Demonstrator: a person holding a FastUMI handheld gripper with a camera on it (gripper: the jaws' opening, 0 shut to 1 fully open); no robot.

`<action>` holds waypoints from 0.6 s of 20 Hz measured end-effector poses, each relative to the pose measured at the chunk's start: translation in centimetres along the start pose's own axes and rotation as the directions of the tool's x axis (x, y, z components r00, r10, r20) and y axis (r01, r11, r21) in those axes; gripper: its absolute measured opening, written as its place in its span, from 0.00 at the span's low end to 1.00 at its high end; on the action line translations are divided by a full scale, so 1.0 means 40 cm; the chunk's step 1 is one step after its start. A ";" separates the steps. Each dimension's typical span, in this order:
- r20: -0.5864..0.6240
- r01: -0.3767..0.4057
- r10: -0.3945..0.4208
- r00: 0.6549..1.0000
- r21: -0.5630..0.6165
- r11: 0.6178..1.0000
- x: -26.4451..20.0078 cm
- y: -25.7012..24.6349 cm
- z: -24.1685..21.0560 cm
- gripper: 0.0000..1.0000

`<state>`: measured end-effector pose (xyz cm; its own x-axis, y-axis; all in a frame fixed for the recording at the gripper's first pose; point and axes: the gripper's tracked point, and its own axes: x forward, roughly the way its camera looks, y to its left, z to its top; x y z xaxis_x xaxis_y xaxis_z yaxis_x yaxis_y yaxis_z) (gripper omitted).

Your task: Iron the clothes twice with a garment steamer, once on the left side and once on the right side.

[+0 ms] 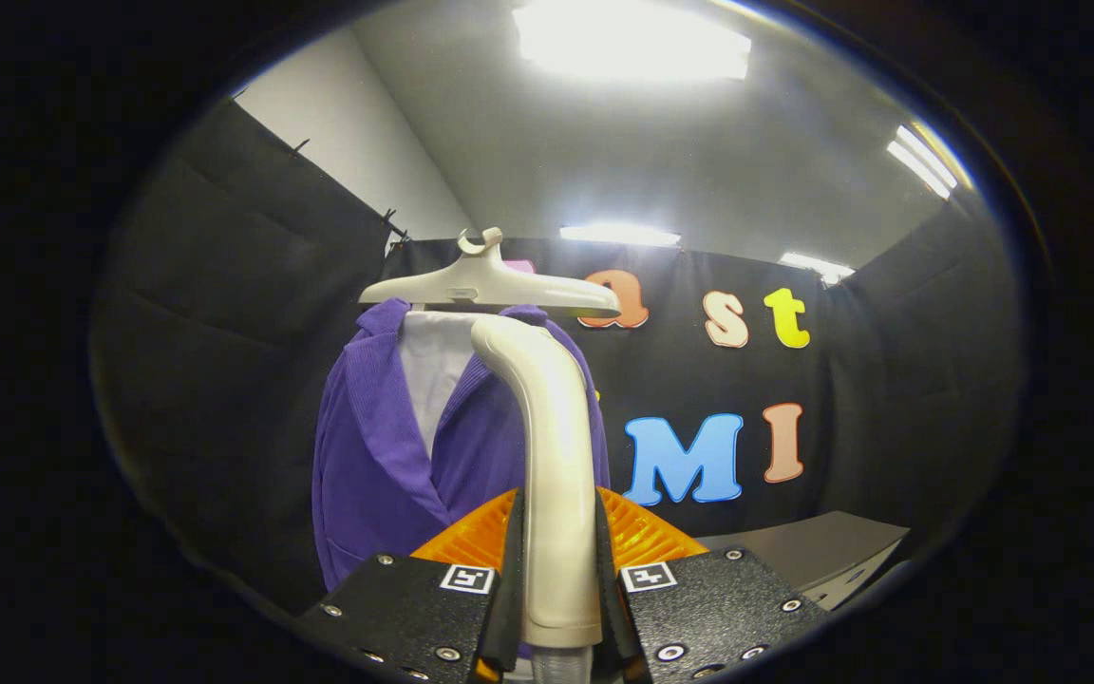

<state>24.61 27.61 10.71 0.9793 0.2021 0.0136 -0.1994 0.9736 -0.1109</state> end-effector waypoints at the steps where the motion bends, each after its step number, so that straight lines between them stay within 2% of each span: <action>1: -0.010 -0.004 0.004 1.000 -0.008 1.000 0.001 0.014 -0.024 0.34; 12: -0.167 -0.026 0.025 0.986 -0.005 1.000 -0.038 0.080 -0.260 0.34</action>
<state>22.83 29.33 0.00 0.9662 0.2055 -0.1553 -0.2244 0.9676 -0.1158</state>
